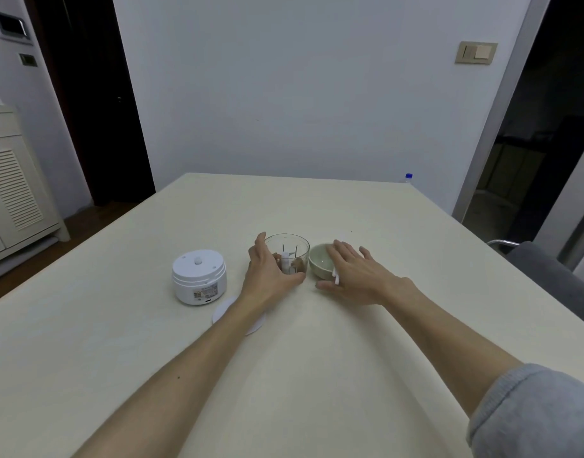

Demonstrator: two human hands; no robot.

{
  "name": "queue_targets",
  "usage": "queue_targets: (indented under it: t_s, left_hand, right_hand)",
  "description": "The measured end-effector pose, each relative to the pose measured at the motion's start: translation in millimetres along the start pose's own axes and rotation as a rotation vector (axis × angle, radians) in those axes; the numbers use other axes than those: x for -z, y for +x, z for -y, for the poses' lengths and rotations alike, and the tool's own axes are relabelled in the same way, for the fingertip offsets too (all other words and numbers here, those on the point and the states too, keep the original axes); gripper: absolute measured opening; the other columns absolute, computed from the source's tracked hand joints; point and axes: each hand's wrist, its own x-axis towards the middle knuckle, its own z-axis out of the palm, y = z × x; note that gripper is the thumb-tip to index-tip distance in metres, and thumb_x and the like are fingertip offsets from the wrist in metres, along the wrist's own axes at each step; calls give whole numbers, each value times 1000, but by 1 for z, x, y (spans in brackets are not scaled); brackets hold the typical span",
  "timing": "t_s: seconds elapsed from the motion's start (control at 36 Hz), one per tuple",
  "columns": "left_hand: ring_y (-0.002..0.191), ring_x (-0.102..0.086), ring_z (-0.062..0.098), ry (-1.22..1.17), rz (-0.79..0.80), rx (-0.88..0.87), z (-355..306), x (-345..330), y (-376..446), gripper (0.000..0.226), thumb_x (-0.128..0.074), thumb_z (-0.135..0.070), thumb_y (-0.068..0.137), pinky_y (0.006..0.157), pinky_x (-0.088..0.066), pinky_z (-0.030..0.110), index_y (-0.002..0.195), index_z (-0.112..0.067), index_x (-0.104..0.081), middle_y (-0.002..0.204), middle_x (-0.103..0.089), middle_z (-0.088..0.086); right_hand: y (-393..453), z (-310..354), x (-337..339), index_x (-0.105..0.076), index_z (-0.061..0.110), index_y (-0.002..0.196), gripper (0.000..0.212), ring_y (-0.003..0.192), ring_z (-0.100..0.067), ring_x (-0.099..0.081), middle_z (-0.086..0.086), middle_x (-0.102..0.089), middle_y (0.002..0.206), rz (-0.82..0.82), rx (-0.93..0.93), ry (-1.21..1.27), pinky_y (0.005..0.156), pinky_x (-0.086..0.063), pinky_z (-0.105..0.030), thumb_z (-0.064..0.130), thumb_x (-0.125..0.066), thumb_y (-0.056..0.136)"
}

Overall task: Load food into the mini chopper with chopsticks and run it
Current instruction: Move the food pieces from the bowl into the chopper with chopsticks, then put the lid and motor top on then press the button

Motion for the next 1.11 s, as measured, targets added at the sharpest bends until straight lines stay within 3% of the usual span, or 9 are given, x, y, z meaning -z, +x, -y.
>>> queue_targets:
  t_s: [0.11,0.25,0.39,0.47,0.58,0.72,0.83,0.94,1.11]
  left_hand:
    - [111,-47,9,6,4,-16,-2,3,-2,112,-82,-34,71,102,-39,32,153,-20,-7,149,-24,6]
    - [121,-42,13,-22,7,-26,-8,8,-6,109,-72,-44,68,112,-34,46,153,-21,-7,154,-19,4]
    - [136,-41,27,-27,-37,-53,-19,14,-4,87,-64,-39,84,113,-30,49,153,-19,-15,157,-25,4]
    - [137,-37,24,-49,-96,-83,-28,20,-6,76,-54,-43,82,114,-29,44,149,-17,-29,153,-33,3]
    - [130,-44,17,-70,-208,-161,-37,27,-9,46,-53,-29,93,112,-33,41,136,-15,-48,138,-48,0]
    - [95,-61,12,-103,-301,-206,-39,44,-9,21,-53,-16,92,92,-50,38,107,-14,-67,104,-68,-4]
    - [94,-63,15,-36,-387,-197,-32,62,-10,18,-54,-13,90,89,-49,35,101,-15,-69,97,-70,-5]
    - [112,-56,21,153,-428,-150,-17,78,-9,22,-56,-21,90,101,-38,37,110,-15,-64,112,-67,-3]
    - [130,-45,25,372,-319,131,6,101,-8,65,-62,-50,83,108,-25,41,136,-17,-45,136,-50,3]
  right_hand:
    - [-1,-2,3,5,16,158,110,155,-19,5,-9,4,168,49,-44,66,124,-1,-46,61,-64,85]
    - [-1,-4,27,12,21,158,126,155,-22,8,-5,9,168,158,-95,143,125,-1,-46,44,-81,77]
    - [4,2,60,-2,22,160,97,151,-23,-20,-4,-15,166,254,-143,229,116,-26,-34,11,-66,88]
    - [8,11,73,-14,27,159,84,142,-26,-38,-4,-28,163,159,-137,326,102,-40,-30,0,-51,89]
    - [15,32,78,-27,21,156,73,137,-26,-44,-8,-41,155,-13,-104,392,103,-37,-30,0,-48,89]
    - [21,65,71,-46,16,147,51,123,-24,-56,-9,-58,140,-174,-19,505,95,-40,-24,21,-58,97]
    - [28,92,64,-50,14,143,53,109,-22,-64,-8,-62,132,-193,23,600,94,-49,-29,26,-65,94]
    - [35,116,56,-49,15,144,62,107,-18,-64,-4,-64,128,-143,35,663,96,-50,-31,29,-72,89]
    - [42,142,41,-33,12,153,82,117,-21,-59,-6,-56,139,-64,62,717,97,-51,-33,14,-75,83]
